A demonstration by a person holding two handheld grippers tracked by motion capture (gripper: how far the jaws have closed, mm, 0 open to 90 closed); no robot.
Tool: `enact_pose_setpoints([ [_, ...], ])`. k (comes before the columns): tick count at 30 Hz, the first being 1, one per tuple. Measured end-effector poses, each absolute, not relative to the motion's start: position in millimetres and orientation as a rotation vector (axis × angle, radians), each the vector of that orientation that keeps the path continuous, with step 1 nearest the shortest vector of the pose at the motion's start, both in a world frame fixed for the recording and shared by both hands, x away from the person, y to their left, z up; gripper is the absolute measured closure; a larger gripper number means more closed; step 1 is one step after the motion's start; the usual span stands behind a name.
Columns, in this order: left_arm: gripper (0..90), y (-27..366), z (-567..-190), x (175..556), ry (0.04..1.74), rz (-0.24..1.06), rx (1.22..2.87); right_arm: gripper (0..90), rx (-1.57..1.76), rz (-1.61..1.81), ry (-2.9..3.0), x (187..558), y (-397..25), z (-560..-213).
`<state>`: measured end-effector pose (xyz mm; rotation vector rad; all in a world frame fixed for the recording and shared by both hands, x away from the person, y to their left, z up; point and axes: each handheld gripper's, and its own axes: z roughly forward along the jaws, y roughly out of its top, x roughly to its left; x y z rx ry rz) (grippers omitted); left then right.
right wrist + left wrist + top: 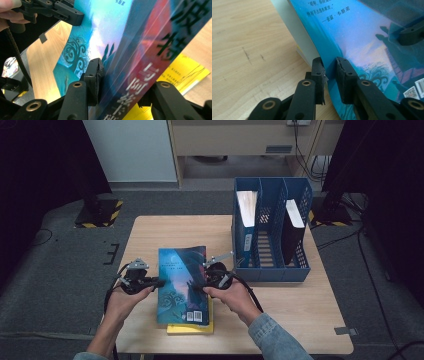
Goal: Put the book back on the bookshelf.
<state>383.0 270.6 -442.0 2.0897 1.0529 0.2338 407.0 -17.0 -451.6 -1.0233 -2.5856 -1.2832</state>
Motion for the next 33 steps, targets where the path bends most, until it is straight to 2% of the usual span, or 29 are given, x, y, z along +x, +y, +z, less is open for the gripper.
enact_pose_setpoints([
  [6,78.4,272.7,-429.8,383.4,1.035,0.250,2.094,64.8,-1.009,-1.297,-2.611,412.8,-15.4,-438.2],
  [12,78.6,271.8,-417.2,394.6,1.012,0.308,2.112,68.0,-1.031,-1.332,-2.627,426.3,-14.2,-425.5],
  [20,79.3,278.2,-406.5,415.8,1.007,0.316,2.090,71.1,-1.067,-1.368,-2.640,446.5,-10.2,-412.0],
  [33,79.5,278.7,-393.6,441.3,1.009,0.401,2.101,71.9,-1.122,-1.432,-2.662,469.4,-0.7,-399.4],
])
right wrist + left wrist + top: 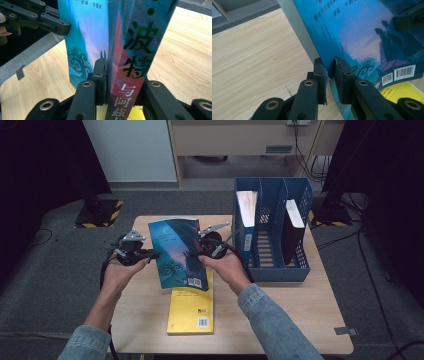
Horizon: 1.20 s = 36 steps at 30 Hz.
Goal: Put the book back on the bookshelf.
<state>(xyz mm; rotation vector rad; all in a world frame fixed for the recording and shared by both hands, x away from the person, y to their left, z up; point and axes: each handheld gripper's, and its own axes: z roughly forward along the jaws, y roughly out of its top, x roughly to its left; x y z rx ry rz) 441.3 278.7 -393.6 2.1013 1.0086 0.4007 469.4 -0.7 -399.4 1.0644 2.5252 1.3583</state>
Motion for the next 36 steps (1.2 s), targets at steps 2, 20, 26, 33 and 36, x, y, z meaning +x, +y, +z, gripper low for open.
enact_pose_setpoints([
  [2,79.5,278.2,-394.7,441.0,1.007,0.400,2.106,71.6,1.053,1.346,2.531,469.7,-0.6,-400.2],
  [20,80.0,275.7,-401.4,417.1,0.986,0.406,2.128,70.8,0.998,1.329,2.557,448.6,-3.9,-412.6],
  [26,80.1,277.3,-400.2,416.1,0.980,0.401,2.132,69.5,0.960,1.322,2.568,448.6,-1.7,-405.7],
  [33,80.2,275.8,-398.1,412.3,0.964,0.410,2.135,69.6,0.957,1.337,2.560,450.2,-2.6,-393.9],
  [36,80.2,275.6,-394.7,412.4,0.960,0.426,2.142,70.7,0.938,1.341,2.553,450.1,-1.7,-390.6],
])
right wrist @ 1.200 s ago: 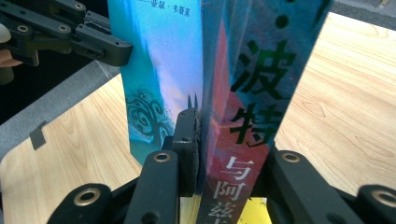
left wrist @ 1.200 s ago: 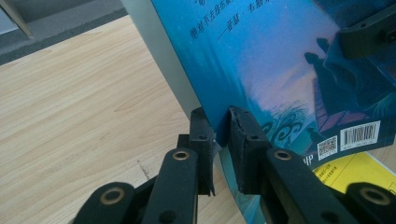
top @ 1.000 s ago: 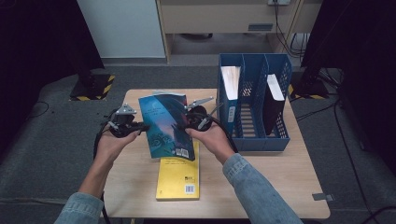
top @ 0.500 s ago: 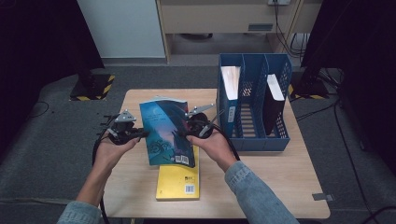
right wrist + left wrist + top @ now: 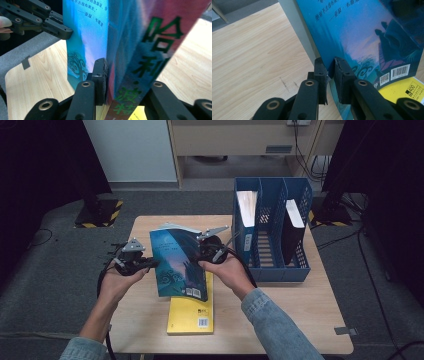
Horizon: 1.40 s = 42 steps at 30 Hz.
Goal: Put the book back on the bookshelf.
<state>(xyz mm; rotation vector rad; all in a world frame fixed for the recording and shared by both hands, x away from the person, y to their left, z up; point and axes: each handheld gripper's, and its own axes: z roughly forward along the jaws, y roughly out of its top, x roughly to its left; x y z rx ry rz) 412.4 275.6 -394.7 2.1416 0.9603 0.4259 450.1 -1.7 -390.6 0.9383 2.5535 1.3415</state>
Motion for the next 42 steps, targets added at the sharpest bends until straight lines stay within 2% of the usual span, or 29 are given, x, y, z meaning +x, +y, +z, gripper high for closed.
enact_pose_setpoints([
  [9,80.4,274.5,-391.9,409.6,0.945,0.444,2.147,66.9,0.926,1.401,2.544,447.1,-1.0,-377.9],
  [17,80.5,267.5,-386.9,407.8,0.915,0.459,2.166,71.0,0.838,1.387,2.526,443.1,-0.3,-354.7],
  [32,80.7,264.5,-384.2,418.5,0.947,0.515,2.131,72.3,0.843,1.363,2.488,448.4,0.0,-349.3],
  [42,80.3,275.8,-391.5,411.2,0.965,0.487,2.106,66.8,0.750,1.362,2.557,438.7,11.0,-345.4],
])
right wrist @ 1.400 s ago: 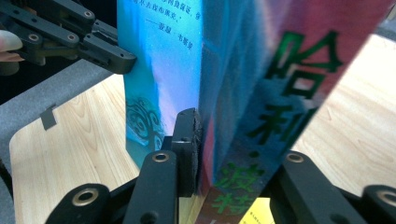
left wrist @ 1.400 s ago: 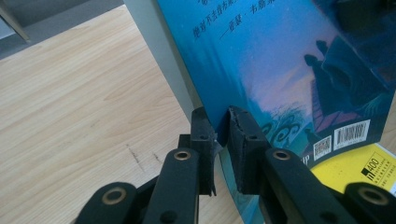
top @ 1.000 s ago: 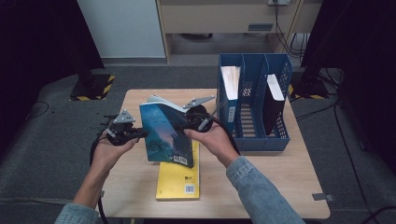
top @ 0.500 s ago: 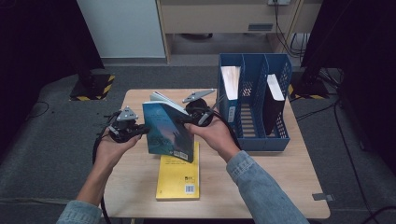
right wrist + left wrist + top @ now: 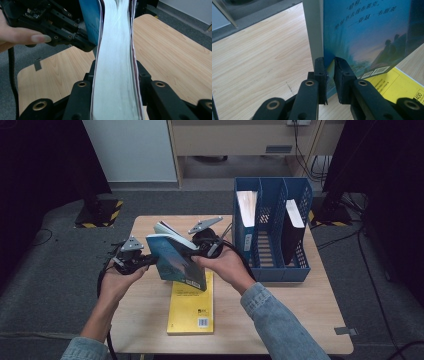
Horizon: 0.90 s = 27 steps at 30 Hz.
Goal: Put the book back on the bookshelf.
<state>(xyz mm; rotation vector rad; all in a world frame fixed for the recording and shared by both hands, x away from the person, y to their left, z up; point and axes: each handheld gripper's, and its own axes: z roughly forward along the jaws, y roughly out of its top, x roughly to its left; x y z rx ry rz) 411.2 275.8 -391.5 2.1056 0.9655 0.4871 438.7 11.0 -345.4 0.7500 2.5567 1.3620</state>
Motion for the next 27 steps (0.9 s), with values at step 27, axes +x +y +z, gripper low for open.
enact_pose_setpoints([
  [27,77.8,277.7,-395.5,405.2,0.974,0.500,2.075,69.7,0.741,1.385,2.537,440.1,16.6,-346.5],
])
